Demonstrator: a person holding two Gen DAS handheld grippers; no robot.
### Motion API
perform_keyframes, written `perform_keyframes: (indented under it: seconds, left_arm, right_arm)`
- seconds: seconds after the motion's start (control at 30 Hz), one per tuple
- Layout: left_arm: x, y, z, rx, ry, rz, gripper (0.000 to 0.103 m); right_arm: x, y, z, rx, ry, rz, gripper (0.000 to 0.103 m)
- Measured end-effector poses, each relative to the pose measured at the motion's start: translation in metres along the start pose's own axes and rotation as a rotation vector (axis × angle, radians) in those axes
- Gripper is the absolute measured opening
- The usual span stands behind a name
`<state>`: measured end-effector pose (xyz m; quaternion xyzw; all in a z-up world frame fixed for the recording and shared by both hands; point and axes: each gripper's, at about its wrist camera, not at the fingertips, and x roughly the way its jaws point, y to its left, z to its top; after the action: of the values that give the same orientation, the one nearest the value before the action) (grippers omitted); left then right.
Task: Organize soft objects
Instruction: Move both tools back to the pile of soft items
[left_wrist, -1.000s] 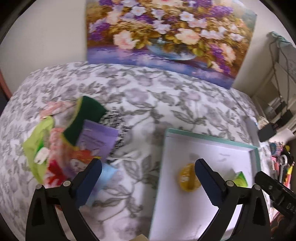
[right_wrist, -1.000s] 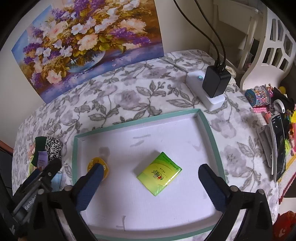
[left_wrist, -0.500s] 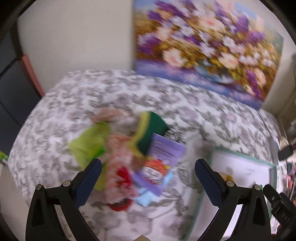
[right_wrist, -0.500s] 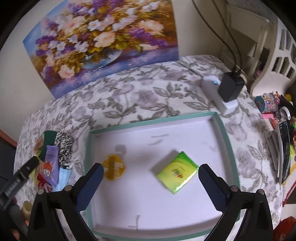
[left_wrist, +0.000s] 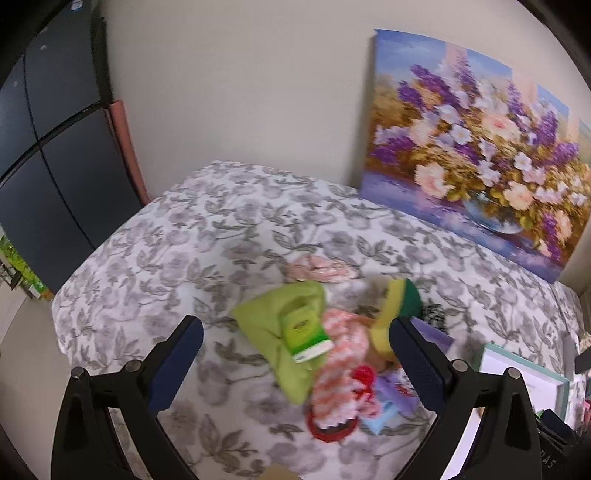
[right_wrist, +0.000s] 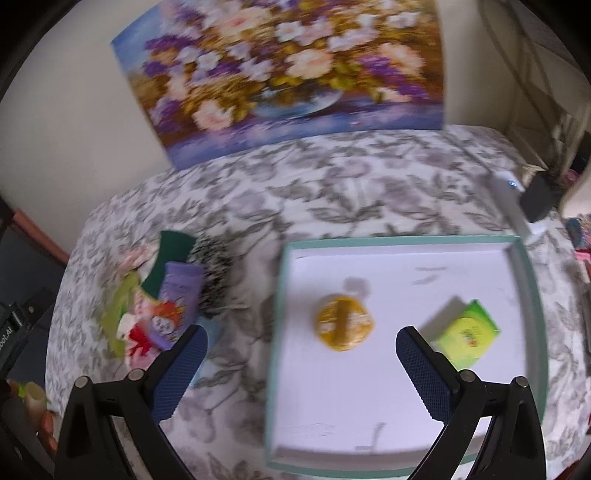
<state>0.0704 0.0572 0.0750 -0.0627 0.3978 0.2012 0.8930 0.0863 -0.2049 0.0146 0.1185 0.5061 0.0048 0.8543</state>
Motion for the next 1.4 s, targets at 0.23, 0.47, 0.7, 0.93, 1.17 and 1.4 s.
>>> perform_keyframes:
  seconds: [0.23,0.47,0.7,0.93,1.17,1.4]
  left_arm:
    - [0.012,0.026,0.0,-0.051,0.022,0.014,0.101]
    - [0.05,0.028,-0.013,-0.083,0.137,-0.022,0.101]
    - [0.076,0.025,-0.02,-0.081,0.236,-0.01,0.101]
    - [0.1,0.025,-0.025,-0.119,0.294,0.017,0.101]
    - [0.124,0.024,-0.031,-0.138,0.34,0.061,0.101]
    - [0.135,0.031,-0.033,-0.174,0.364,0.064,0.101]
  right_arm:
    - [0.016,0.03,-0.006,-0.019,0.033,0.091,0.103]
    - [0.042,0.054,-0.011,-0.028,0.061,0.164,0.103]
    - [0.061,0.063,-0.012,-0.002,0.07,0.217,0.103]
    - [0.079,0.068,-0.012,0.038,0.067,0.246,0.102]
    - [0.087,0.08,-0.012,0.015,0.055,0.217,0.102]
    - [0.092,0.092,-0.009,-0.02,0.037,0.155,0.097]
